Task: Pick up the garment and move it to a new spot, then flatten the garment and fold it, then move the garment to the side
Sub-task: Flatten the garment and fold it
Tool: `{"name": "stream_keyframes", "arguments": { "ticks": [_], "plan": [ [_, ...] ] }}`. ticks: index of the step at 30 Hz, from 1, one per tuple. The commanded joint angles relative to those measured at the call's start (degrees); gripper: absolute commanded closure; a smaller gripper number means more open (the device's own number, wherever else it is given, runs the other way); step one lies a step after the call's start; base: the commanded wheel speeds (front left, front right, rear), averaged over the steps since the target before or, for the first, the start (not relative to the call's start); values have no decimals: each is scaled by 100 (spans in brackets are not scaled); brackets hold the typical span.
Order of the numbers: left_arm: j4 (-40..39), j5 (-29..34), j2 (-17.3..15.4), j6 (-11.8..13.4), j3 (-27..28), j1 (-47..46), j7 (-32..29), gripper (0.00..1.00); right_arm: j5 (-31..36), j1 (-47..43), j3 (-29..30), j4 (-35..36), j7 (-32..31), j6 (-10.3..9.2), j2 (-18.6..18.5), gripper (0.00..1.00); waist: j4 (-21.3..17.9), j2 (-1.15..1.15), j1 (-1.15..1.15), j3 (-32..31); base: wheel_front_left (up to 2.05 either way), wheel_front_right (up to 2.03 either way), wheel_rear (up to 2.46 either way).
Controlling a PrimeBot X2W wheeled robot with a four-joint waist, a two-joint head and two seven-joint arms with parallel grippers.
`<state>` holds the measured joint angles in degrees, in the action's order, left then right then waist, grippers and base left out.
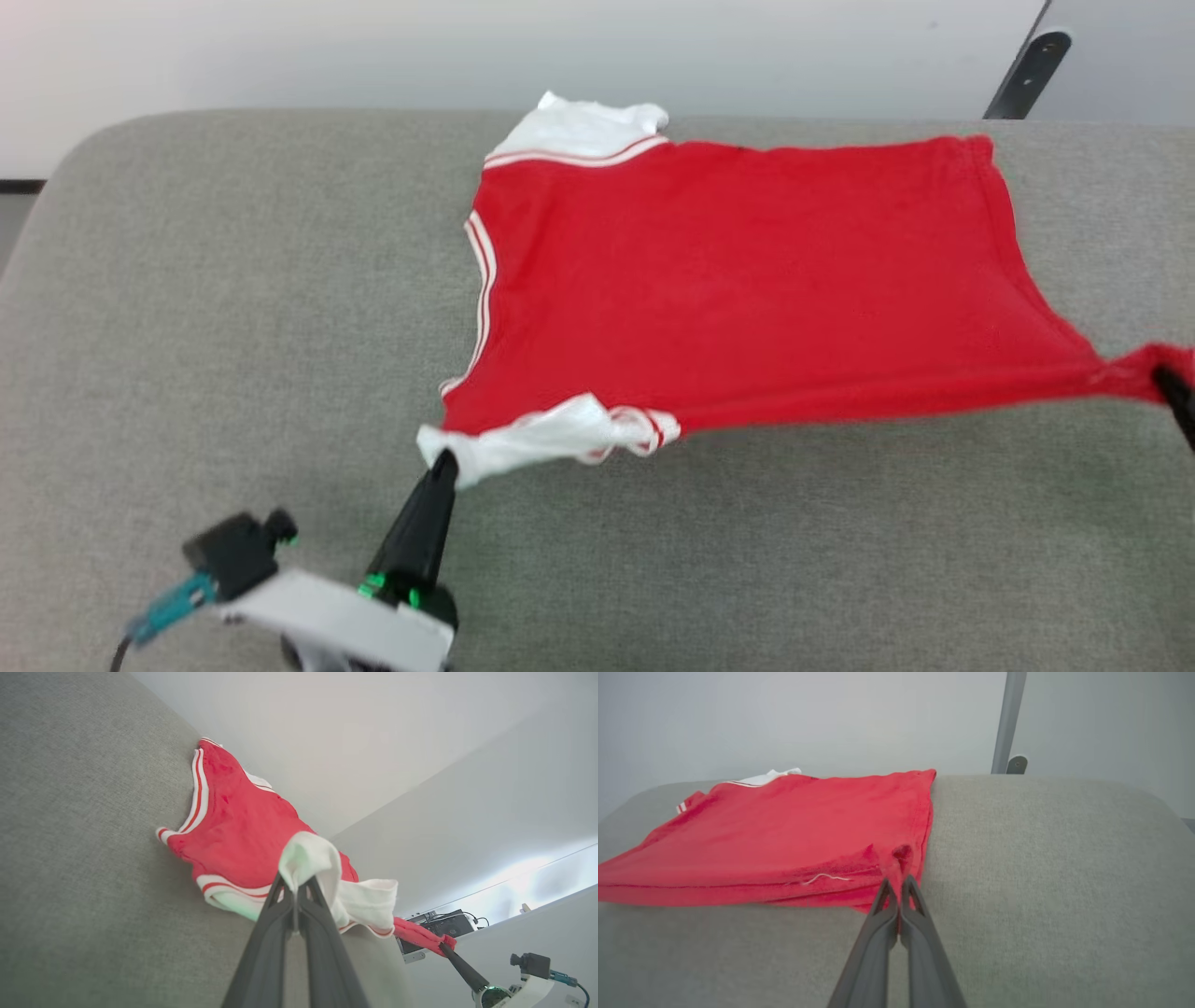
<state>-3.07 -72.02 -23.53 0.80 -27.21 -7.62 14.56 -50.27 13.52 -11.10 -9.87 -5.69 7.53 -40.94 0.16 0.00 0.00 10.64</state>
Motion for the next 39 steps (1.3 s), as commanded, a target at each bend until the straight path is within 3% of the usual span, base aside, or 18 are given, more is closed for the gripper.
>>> {"name": "stream_keyframes", "arguments": {
  "ticks": [1, 10, 13, 20, 30, 39],
  "plan": [
    [-261, 59, -125, 112, 35, 242, 13, 100, 127, -279, 226, 241, -111, -8, 65, 100, -58, 0, 0, -20, 0, 0, 0],
    [-1619, 195, -520, 631, 150, 1379, 37, 100, 717, -1543, 1397, 1577, -937, -8, 605, 100, -180, 0, 0, -17, 0, 0, 0],
    [-1823, 238, -496, 656, 191, 1398, 41, 100, 845, -1740, 1682, 1914, -1231, -8, 857, 100, -185, 0, 0, 31, 0, 0, 0],
    [-1214, 736, -438, 869, 19, 500, -178, 100, 979, -1366, 1810, 1825, -1706, -8, 1128, 100, -156, 0, 0, 313, 0, 0, 0],
    [472, 1458, 144, 715, -123, -1242, -72, 100, 1128, -56, 1332, 773, -1712, -8, 1111, 100, -117, 0, 0, 1099, 0, 0, 0],
    [1569, 2011, 496, 634, -256, -1813, 24, 100, 1141, 331, 998, -49, -1483, -8, 1100, 100, -83, 0, 0, 1451, 0, 0, 0]
  ]
}}
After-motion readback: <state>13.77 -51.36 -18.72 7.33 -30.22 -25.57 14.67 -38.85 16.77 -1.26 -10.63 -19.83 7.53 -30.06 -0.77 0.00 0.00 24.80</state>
